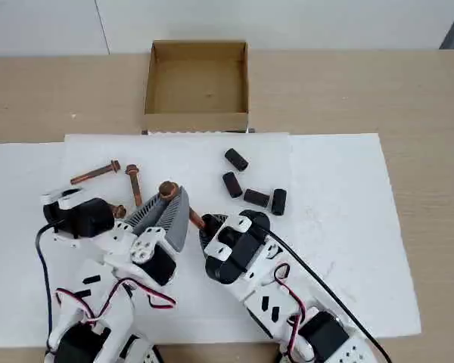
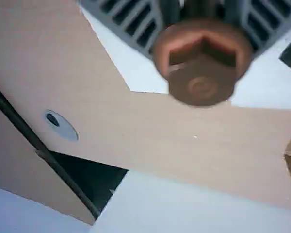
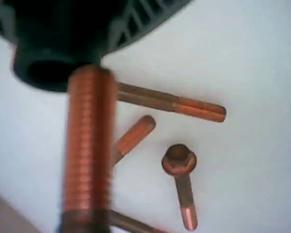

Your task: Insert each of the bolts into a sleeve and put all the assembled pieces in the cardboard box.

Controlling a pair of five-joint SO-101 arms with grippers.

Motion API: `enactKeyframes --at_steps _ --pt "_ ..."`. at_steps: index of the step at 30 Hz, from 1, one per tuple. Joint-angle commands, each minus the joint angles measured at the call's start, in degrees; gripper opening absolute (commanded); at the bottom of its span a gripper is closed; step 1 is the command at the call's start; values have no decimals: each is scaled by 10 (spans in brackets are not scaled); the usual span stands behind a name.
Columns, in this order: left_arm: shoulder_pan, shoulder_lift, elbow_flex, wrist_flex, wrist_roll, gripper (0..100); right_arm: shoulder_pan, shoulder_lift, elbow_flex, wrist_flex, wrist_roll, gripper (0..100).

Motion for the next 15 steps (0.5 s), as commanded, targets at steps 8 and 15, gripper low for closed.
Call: enactKeyframes --at_steps 8,15 --pt "4 -5 20 -14 -2 6 -11 -7 -6 -13 18 2" --pt "4 -5 20 -19 -2 6 -28 -7 -4 -15 18 2"
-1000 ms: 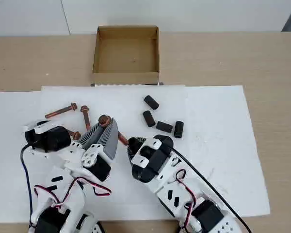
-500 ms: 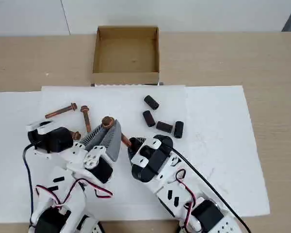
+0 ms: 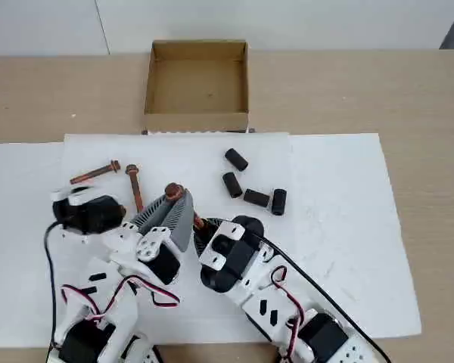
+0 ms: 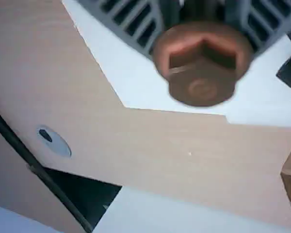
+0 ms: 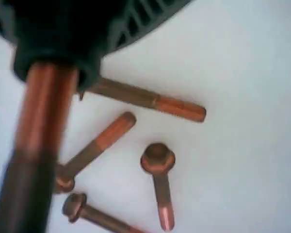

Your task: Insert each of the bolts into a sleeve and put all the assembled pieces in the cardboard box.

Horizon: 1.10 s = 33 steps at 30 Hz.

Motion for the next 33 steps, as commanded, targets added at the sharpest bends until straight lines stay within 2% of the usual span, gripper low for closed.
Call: enactKeyframes --at_steps 1,5,15,25,27,31,33 --pt "2 -4 -2 -9 0 6 -3 -7 -5 -15 5 2" --pt "5 -4 7 -4 -3 6 -2 -7 -8 -15 6 2" --pt "71 -4 2 127 -77 6 -1 -8 -9 -16 6 2" --pt "69 -4 7 156 -139 9 15 -8 -18 -16 6 2" --pt "68 -4 5 156 -140 51 22 -8 -18 -16 6 2" --pt "67 -3 2 157 -140 200 23 -8 -18 -16 6 2" --pt "56 -3 2 156 -141 212 23 -8 -18 -15 6 2"
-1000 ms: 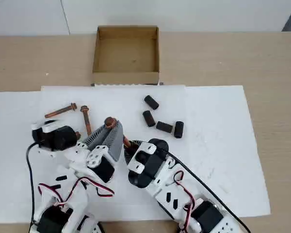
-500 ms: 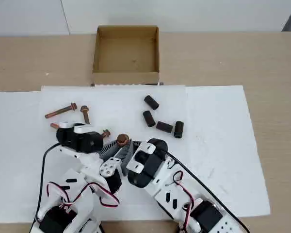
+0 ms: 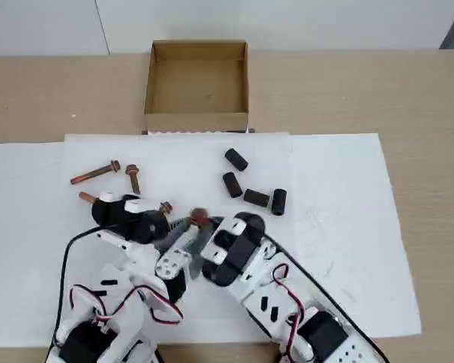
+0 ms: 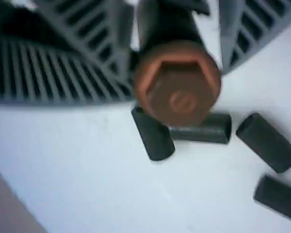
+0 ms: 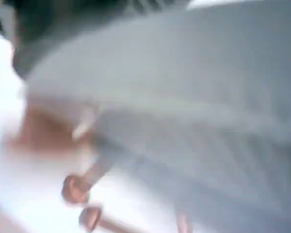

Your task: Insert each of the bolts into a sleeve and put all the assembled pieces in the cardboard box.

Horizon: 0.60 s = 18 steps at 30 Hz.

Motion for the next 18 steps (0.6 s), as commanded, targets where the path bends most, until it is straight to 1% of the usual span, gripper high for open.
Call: enactKeyframes --at_steps 1,6,12,14,17,18 --pt "-23 -4 -10 0 -3 213 6 -8 -19 -16 5 2" --pt "-56 -3 -37 4 -3 213 7 -8 -16 -15 5 2" --pt "-56 -3 -81 4 -3 209 9 -7 -14 -12 5 2" --pt "-56 -3 -102 3 -3 158 18 -7 -14 -12 4 2" --pt "-56 -5 -121 1 -4 1 45 -7 -14 -11 2 2" --pt "-57 -5 -124 2 -4 8 57 -7 -14 -9 0 2"
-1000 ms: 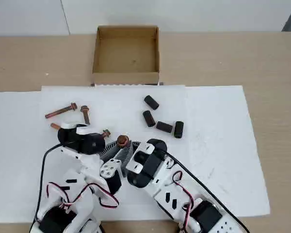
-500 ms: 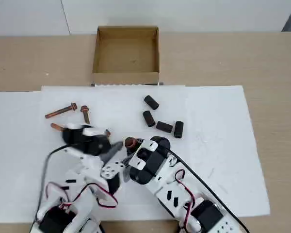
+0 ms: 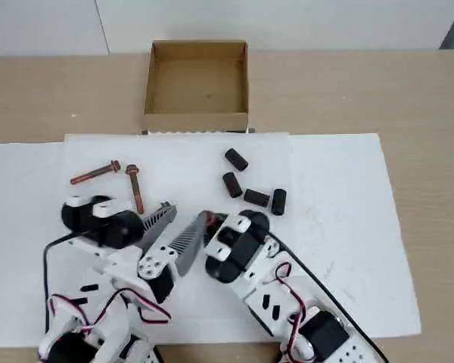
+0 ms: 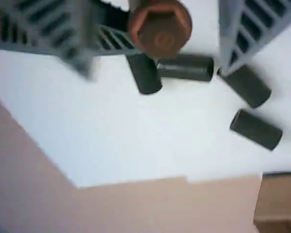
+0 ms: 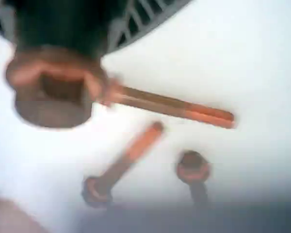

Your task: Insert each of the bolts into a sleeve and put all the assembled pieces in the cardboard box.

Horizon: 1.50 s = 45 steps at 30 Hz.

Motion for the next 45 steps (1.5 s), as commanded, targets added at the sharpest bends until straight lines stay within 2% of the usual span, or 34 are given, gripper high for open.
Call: enactKeyframes --at_steps 1,4,9,14,19,24,32,41,45 --pt "-6 -4 -29 0 -4 21 38 -8 -14 0 0 2" --pt "-55 -3 -20 -1 -33 7 72 -8 -17 37 -15 2" --pt "-191 -4 45 -24 -136 6 145 -8 -19 57 -64 2" --pt "-269 -4 123 -25 -201 6 166 -4 -39 57 -68 2" --pt "-277 -4 192 -26 -210 6 166 8 -81 65 -68 2" --pt "-280 -4 211 -26 -210 6 166 109 -178 77 -68 2" --pt "-280 -4 251 -27 -210 6 166 422 -396 66 -80 2" --pt "-280 -4 251 -27 -210 6 182 788 -676 -20 -76 2" --pt "-280 -4 251 -27 -210 6 200 944 -825 -24 -29 2"
